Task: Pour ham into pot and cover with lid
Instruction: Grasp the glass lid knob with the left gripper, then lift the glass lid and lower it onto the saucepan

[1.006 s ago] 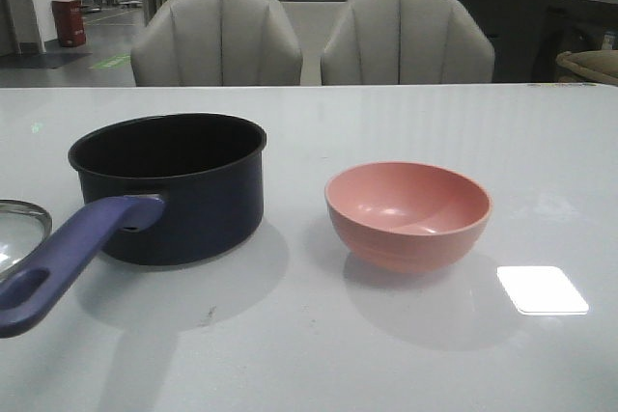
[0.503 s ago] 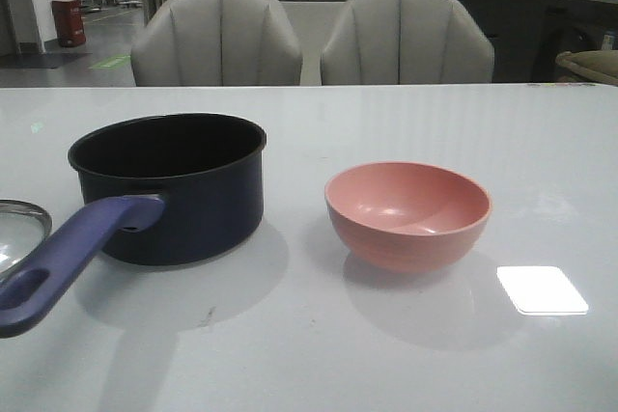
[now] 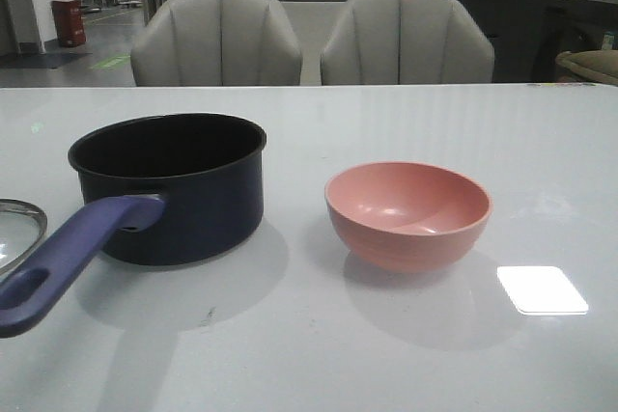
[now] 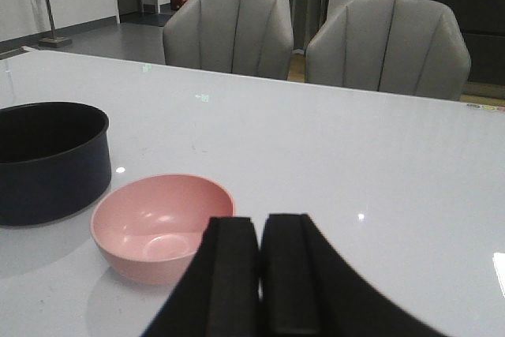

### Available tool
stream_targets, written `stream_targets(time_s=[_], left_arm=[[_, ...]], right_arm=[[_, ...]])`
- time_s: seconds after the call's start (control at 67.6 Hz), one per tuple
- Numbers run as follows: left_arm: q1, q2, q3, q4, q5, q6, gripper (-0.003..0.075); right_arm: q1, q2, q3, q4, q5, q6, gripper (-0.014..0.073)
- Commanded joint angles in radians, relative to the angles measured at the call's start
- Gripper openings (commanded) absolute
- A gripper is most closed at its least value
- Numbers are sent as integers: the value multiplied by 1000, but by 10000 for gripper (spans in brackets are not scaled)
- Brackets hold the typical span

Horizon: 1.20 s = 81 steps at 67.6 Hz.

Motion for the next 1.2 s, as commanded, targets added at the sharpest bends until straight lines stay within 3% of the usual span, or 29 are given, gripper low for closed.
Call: stream_targets(time_s=[0.0, 0.695, 0.813, 1.183], left_arm=[[2, -23, -21, -6, -28, -2, 311], [-17, -196, -212, 4, 12, 0, 300], [-80, -228, -261, 2, 28, 27, 300], [-408, -159, -402, 0, 92, 33, 301]], right_arm=[[-2, 10, -27, -6, -73, -11, 157], [-2, 10, -27, -6, -73, -11, 157], [-2, 10, -27, -6, -73, -11, 157], [-2, 10, -27, -6, -73, -11, 157]])
